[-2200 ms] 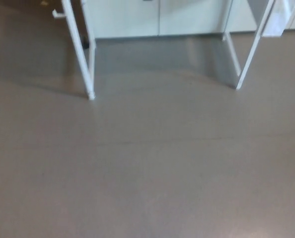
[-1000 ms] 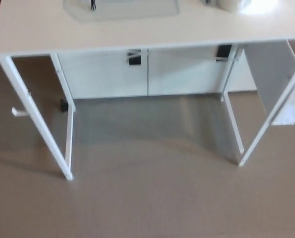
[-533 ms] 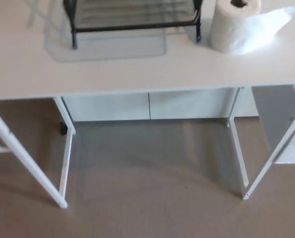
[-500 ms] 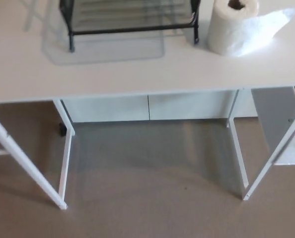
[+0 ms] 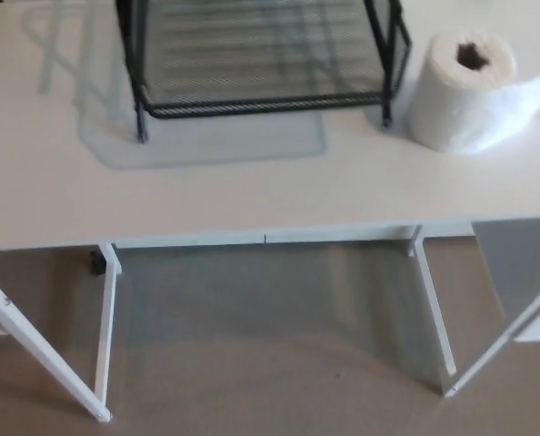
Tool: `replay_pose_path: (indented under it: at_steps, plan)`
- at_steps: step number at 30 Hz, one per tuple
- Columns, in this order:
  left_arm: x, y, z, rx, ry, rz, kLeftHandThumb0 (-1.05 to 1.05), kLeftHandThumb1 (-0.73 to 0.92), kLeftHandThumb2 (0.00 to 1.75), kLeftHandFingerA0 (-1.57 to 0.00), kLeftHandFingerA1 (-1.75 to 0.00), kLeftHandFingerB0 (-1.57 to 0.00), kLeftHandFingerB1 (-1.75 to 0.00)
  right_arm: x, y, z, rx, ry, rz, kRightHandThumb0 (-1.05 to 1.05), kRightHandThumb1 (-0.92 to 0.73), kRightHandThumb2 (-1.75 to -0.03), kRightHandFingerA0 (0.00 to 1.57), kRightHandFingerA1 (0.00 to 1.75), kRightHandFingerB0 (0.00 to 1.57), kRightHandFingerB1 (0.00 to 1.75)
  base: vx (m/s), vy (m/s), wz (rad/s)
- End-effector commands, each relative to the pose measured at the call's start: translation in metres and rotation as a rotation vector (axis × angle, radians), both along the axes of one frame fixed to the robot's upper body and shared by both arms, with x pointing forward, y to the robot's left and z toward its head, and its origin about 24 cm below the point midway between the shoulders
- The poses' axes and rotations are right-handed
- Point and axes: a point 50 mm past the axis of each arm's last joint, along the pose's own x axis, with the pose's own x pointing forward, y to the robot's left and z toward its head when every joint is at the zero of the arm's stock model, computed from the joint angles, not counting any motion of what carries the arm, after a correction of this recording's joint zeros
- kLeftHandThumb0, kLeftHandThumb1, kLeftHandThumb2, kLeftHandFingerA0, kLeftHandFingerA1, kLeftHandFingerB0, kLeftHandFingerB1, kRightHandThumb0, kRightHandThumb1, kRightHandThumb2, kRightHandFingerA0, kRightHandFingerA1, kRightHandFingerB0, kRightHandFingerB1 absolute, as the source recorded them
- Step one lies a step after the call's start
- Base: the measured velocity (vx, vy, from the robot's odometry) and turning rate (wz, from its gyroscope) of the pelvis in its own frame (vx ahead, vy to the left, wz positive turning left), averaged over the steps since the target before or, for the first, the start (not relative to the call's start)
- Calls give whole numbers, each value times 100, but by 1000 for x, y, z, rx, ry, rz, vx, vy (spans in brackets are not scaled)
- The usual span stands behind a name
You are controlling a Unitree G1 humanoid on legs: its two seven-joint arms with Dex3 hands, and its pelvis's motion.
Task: The robot walks towards a desk on which a file tray is kept in the middle and a toilet paper roll is kept on its right. The robot uses its right hand to hook on finger in the gap of the roll and grabs it, lifts it and places it on the tray.
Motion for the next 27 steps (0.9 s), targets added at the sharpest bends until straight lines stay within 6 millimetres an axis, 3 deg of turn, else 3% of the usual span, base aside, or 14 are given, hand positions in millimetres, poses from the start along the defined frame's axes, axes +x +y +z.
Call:
replay_pose_path:
  at_steps: [1,4,7,10,12,15,17,18,19,23,24,25,26,27]
  plan:
    - [-2,5,3,-11,-41,36,-105,73,125,-12,-79,-7,-67,-2,-2,2,-14,3,-6,-55,-46,-78,26,59,8,50,0,0,0]
    - [-4,4,3,-9,-43,18,-105,74,126,-10,-79,-9,-67,-2,-2,2,15,-48,-48,-46,-48,-73,27,61,9,51,89,-51,8]
    - [-4,4,3,-29,-54,41,-105,72,125,-8,-78,-9,-68,-3,-2,2,17,-38,-50,-49,-48,-75,27,60,8,51,116,-158,6]
    - [-6,6,6,-24,-49,28,-105,72,125,-15,-82,-5,-67,0,-4,5,-10,25,-21,-55,-47,-79,30,58,8,50,29,-263,-4]
    - [-6,6,6,-18,-49,33,-105,74,126,-23,-85,0,-66,-2,-5,3,19,9,-66,-53,-48,-77,24,57,5,48,63,-266,-3]
    - [-7,7,5,-14,-57,54,-105,74,126,-9,-78,-7,-64,-4,-5,3,91,-84,-137,-47,-48,-71,12,57,3,49,119,-34,-1]
    - [-7,8,6,-23,-70,58,-105,73,126,-8,-78,-8,-64,-5,-7,4,79,-64,-144,-49,-48,-76,13,57,2,48,99,40,-8]
    - [-7,9,5,-34,-84,81,-104,72,126,0,-73,-12,-59,-6,-8,3,37,-62,-141,-38,-46,-101,12,57,6,56,92,76,-9]
    - [-11,11,5,-33,-89,102,-105,74,127,-4,-77,-8,-60,-8,-7,2,5,-28,-103,-56,-45,-82,27,62,2,52,66,112,-9]
    - [-7,12,10,-28,-100,57,-105,71,127,-3,-77,-9,-63,-8,-5,-1,93,-76,-162,-47,-48,-75,12,56,2,46,78,193,-7]
    - [-7,12,10,-27,-98,65,-105,71,126,-2,-76,-8,-61,-8,-4,-2,91,-77,-167,-48,-47,-75,16,58,3,47,110,223,28]
    - [-7,13,10,-28,-97,70,-105,71,126,-3,-77,-8,-62,-7,-3,-3,93,-89,-183,-43,-53,-60,20,59,3,48,123,187,-37]
    - [-7,13,10,-30,-99,69,-105,71,126,-3,-77,-8,-62,-7,-3,-4,95,-100,-195,-43,-53,-60,20,59,3,48,121,180,13]
    - [-7,13,10,-32,-100,68,-105,71,127,0,-75,-13,-61,-7,-4,-3,91,-99,-191,-38,-47,-102,10,57,5,56,76,230,9]
